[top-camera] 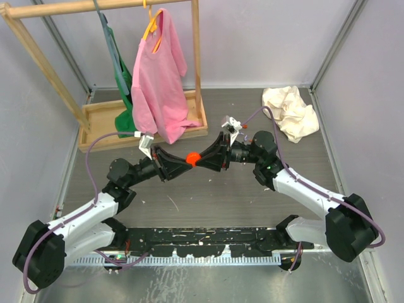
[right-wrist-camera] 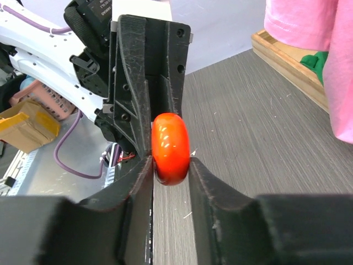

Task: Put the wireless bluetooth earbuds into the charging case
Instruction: Pick up the charging case at the center of the board.

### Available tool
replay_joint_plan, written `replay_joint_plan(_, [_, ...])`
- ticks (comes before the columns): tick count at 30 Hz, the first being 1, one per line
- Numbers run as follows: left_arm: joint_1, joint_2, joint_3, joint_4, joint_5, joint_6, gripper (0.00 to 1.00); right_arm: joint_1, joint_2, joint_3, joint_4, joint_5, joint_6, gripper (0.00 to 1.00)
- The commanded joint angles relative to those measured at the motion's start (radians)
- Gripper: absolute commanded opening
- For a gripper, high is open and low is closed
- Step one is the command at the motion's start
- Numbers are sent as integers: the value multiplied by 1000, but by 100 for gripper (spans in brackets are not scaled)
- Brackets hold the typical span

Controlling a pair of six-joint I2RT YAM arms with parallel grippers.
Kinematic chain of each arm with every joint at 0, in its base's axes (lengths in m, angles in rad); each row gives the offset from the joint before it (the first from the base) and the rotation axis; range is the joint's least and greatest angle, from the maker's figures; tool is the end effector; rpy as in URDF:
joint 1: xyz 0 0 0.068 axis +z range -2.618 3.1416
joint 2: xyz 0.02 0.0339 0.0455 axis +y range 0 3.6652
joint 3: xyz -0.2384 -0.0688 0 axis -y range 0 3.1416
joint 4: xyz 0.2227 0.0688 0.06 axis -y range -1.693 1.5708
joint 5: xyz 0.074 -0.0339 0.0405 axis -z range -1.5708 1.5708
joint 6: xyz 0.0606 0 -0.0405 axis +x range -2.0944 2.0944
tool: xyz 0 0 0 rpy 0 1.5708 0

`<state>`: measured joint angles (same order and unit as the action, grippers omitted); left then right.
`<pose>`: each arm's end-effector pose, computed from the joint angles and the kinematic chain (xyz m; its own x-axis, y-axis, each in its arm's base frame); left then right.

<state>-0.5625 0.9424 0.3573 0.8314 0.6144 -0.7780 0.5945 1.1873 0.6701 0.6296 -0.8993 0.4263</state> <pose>0.1662 -0.1460 0.2635 -0.4909 -0.3685 -0.7895 0.7920 0.1887 -0.5806 0.1930 0.1877 0.2892 -0.3260 0.0901 -0.9411 -0.9425 0.0466 0.3309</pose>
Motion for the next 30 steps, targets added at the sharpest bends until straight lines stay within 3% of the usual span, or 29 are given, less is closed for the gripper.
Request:
replay_joint_plan(1, [0,-8,36,57,24,6,2,8,-9,21,53,-29,1,31])
replay_joint_plan(6, [1,-37,48,-32,42,66,12,8,-39,48,-79,-28,-78,16])
replay_joint_plan(9, [1,-61,59,-104,47,109,23,11,-59,75,-194,-28,-152,12])
replay_joint_plan(17, [1,-84,90,-173,114,167,43,60,-66,157,-468,10,-318,11])
replay_joint_plan(30, [1,-66,82,-198,186,195,51,98,-57,217,-561,65,-375,11])
